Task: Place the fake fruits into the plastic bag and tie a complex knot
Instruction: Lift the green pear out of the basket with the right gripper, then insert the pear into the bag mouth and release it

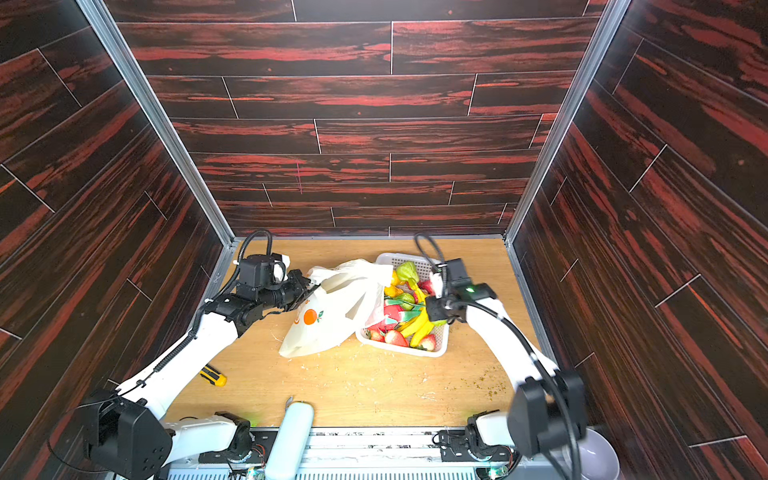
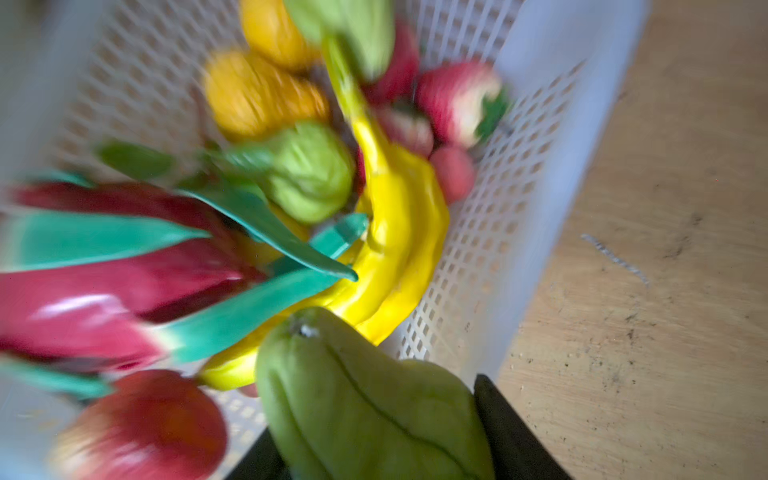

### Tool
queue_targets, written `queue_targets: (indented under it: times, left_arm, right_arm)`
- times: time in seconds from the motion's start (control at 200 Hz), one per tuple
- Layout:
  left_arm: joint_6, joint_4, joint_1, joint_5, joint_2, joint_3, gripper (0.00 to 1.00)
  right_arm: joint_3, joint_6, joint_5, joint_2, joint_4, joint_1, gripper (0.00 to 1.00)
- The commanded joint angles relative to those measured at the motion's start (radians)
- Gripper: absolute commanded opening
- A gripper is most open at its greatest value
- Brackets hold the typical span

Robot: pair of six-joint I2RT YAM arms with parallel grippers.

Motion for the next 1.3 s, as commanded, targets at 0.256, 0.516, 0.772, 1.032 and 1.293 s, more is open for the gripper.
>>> queue_targets:
  times: [0.256,0.516,0.772,1.032,1.293]
  left_arm:
    - [0.004,0.021,0.006,0.014,-0.025,-0.015,0.00]
    - [0.006,0.022,0.008,0.023,-0.023,-0.022,0.00]
    - [0.010,0.026,0.008,0.044,-0.015,-0.022,0.00]
    - [0.019,0.023,0.008,0.078,0.000,-0.010,0.00]
    - [0.025,0.022,0.008,0.086,-0.003,-0.008,0.00]
  right_arm:
    - [-0.087,0.123,-0.394,-0.280,0.112,-0.010,0.26]
    - [-0.198,0.309,-0.572,-0.303,0.401,0.063,0.25]
    - [-0.198,0.379,-0.549,-0.190,0.626,0.196,0.25]
    - [-0.120,0.366,-0.479,-0.040,0.764,0.280,0.25]
    - [-0.040,0.356,-0.469,0.111,0.825,0.312,0.26]
